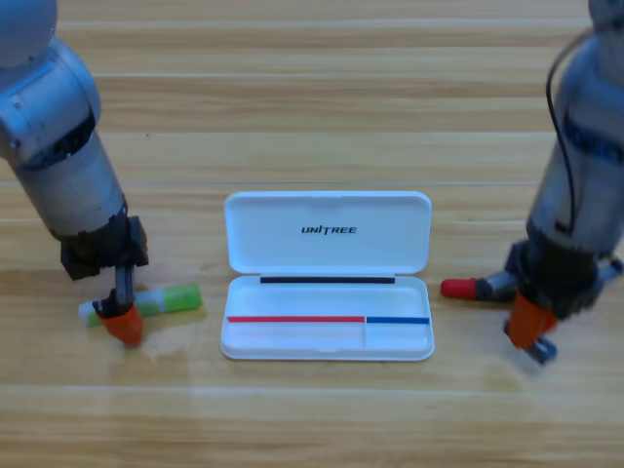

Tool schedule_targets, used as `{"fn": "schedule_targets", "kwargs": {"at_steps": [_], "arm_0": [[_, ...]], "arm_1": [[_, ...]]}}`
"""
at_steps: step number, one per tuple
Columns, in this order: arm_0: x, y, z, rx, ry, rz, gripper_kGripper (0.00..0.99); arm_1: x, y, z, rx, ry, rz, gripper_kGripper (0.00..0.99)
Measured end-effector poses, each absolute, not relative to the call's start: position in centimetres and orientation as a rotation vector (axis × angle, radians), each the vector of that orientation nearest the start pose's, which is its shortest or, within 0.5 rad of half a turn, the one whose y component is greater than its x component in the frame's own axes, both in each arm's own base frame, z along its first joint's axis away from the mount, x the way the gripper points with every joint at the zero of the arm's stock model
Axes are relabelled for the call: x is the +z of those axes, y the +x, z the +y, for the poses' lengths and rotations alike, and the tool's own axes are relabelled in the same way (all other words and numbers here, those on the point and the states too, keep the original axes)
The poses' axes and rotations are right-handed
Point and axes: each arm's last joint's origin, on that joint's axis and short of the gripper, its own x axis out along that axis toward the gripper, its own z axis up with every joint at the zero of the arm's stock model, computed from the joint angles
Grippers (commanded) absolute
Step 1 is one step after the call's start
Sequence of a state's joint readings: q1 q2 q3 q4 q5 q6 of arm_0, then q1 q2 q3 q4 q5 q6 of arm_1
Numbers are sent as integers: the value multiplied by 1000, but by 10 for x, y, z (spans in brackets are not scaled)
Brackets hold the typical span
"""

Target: Clean up eraser and pencils

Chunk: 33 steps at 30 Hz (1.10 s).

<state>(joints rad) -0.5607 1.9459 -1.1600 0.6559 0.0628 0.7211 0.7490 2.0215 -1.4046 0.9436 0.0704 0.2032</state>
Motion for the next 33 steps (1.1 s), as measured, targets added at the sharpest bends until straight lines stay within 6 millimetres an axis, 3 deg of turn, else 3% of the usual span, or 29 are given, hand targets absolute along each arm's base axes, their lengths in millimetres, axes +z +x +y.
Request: {"fn": "schedule_targets", "kwargs": {"at_steps": [4, 9, 13, 17, 24, 27, 30, 31, 33], "arm_0": [[196, 288, -177, -916, 1025, 1201, 980], [191, 286, -176, -917, 1025, 1192, 974], [189, 285, -175, -922, 1030, 1190, 945], [187, 286, -175, -924, 1030, 1194, 868], [186, 286, -176, -935, 1033, 1192, 660], [185, 286, -176, -941, 1038, 1191, 430], [184, 287, -176, -971, 1071, 1178, 67], [184, 287, -176, -988, 1089, 1170, 0], [184, 287, -176, -1009, 1112, 1159, 0]], "arm_1": [[254, 272, 260, 803, -637, 1448, 0], [272, 275, 271, 1028, -776, 1324, 0], [273, 282, 291, 1127, -870, 1235, 0], [258, 285, 310, 1178, -926, 1227, 0], [245, 287, 332, 1277, -1026, 1164, 0], [245, 285, 337, 1307, -1055, 1139, 0], [246, 285, 341, 1318, -1068, 1118, 0], [246, 286, 342, 1318, -1069, 1114, 0], [245, 286, 344, 1320, -1071, 1113, 0]]}}
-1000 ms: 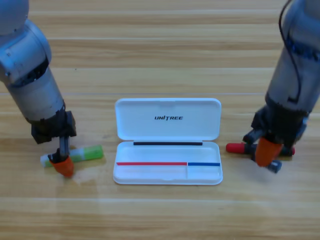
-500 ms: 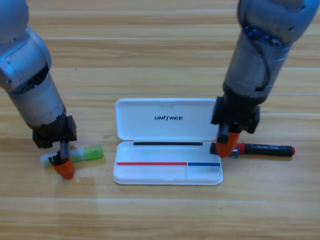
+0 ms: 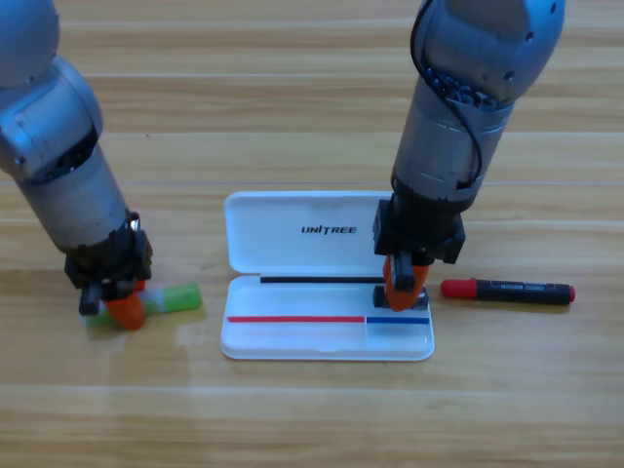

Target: Clean up eraser and pencils

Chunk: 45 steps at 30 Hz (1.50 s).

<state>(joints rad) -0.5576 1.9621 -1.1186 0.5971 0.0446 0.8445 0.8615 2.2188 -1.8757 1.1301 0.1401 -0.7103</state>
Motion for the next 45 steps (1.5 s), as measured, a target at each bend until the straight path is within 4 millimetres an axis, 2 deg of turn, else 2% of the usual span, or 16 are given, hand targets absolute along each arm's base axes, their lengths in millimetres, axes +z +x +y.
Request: {"fn": "schedule_targets", "kwargs": {"at_steps": [13, 16, 22, 25, 26, 32, 33, 38, 45], "arm_0": [[189, 285, -175, -1004, 1118, 1159, 0], [205, 282, -172, -999, 1125, 1169, 0], [256, 276, -168, -974, 1123, 1087, 0], [265, 271, -165, -969, 1125, 1071, 0], [266, 271, -165, -968, 1126, 1072, 0], [269, 266, -161, -978, 1129, 1104, 0], [273, 265, -161, -977, 1129, 1101, 0], [291, 265, -161, -967, 1126, 1069, 0], [291, 264, -160, -971, 1127, 1082, 0]], "arm_1": [[223, 293, 352, 1320, -1092, 1151, 0], [218, 293, 353, 1315, -1100, 1162, 0], [218, 294, 352, 1306, -1109, 1161, 0], [218, 294, 352, 1305, -1111, 1161, 0], [218, 294, 352, 1305, -1111, 1161, 74], [218, 294, 352, 1305, -1111, 1162, 696], [218, 294, 352, 1305, -1112, 1163, 767], [216, 292, 352, 1307, -1114, 1170, 838], [222, 283, 345, 1313, -1121, 1178, 850]]}}
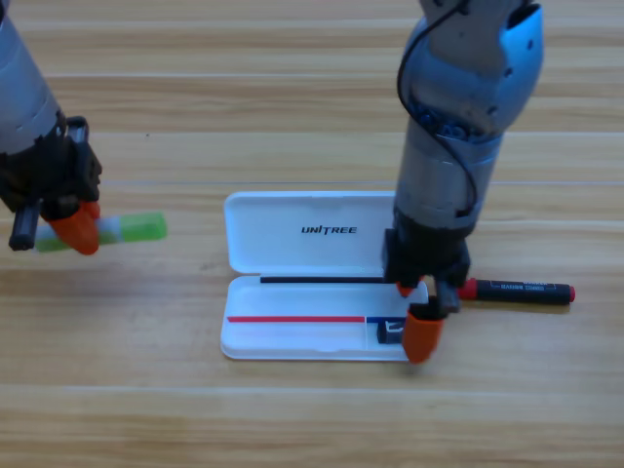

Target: Clean up eraser and pencils

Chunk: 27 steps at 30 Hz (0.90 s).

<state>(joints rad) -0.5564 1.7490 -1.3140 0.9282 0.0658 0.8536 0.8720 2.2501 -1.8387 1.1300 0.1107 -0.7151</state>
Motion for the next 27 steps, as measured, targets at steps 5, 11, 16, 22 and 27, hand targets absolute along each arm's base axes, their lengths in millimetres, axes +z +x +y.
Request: {"fn": "schedule_targets", "kwargs": {"at_steps": [5, 11, 16, 22, 27], "arm_0": [[303, 264, -162, -973, 1129, 1078, 0], [316, 257, -181, -990, 1132, 1043, 0], [328, 246, -206, -1026, 1147, 993, 0], [324, 241, -243, -1081, 1177, 967, 0], [303, 241, -272, -1126, 1218, 994, 0]], "arm_1": [[265, 258, 316, 1307, -1115, 1125, 850], [301, 239, 283, 1243, -1195, 1047, 850], [286, 255, 265, 1214, -1223, 1091, 850], [258, 292, 259, 1176, -1214, 1109, 848], [231, 311, 258, 1161, -1215, 1157, 839]]}}
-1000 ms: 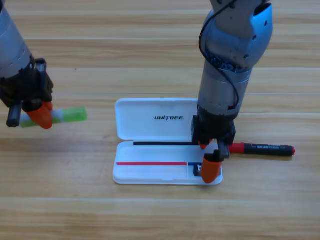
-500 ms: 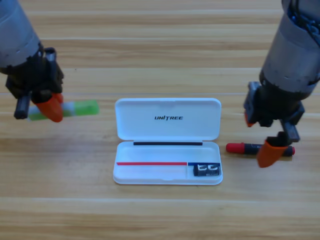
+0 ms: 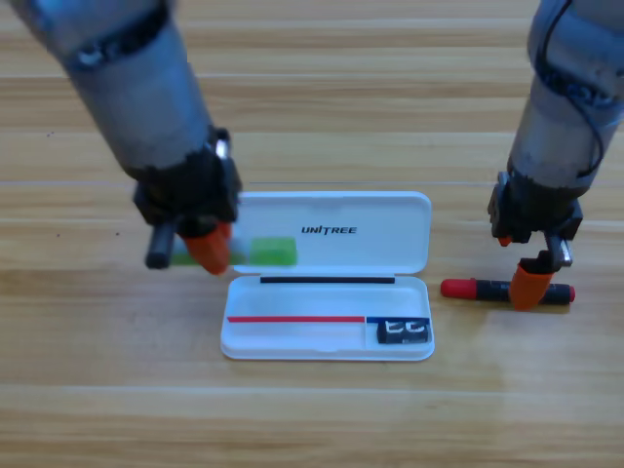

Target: Clean up eraser and pencils

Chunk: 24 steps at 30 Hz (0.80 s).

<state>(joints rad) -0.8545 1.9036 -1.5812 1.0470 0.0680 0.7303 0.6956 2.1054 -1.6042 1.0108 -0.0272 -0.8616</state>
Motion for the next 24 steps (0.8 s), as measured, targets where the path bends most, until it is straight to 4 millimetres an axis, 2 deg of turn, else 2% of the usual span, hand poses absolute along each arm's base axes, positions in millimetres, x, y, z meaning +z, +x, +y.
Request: {"fn": "schedule_targets", "kwargs": {"at_steps": [7, 11, 14, 17, 24], "arm_0": [[273, 251, -308, -1150, 1247, 1030, 0], [260, 256, -319, -1159, 1260, 1047, 0], [251, 260, -326, -1163, 1266, 1060, 0], [245, 261, -328, -1164, 1270, 1074, 0], [236, 263, -331, -1158, 1266, 1101, 0]], "arm_1": [[201, 327, 261, 1170, -1240, 1195, 807], [193, 332, 262, 1170, -1239, 1205, 526], [192, 335, 261, 1172, -1242, 1203, 242], [191, 335, 261, 1179, -1248, 1201, 18], [191, 335, 261, 1195, -1264, 1191, 0]]}}
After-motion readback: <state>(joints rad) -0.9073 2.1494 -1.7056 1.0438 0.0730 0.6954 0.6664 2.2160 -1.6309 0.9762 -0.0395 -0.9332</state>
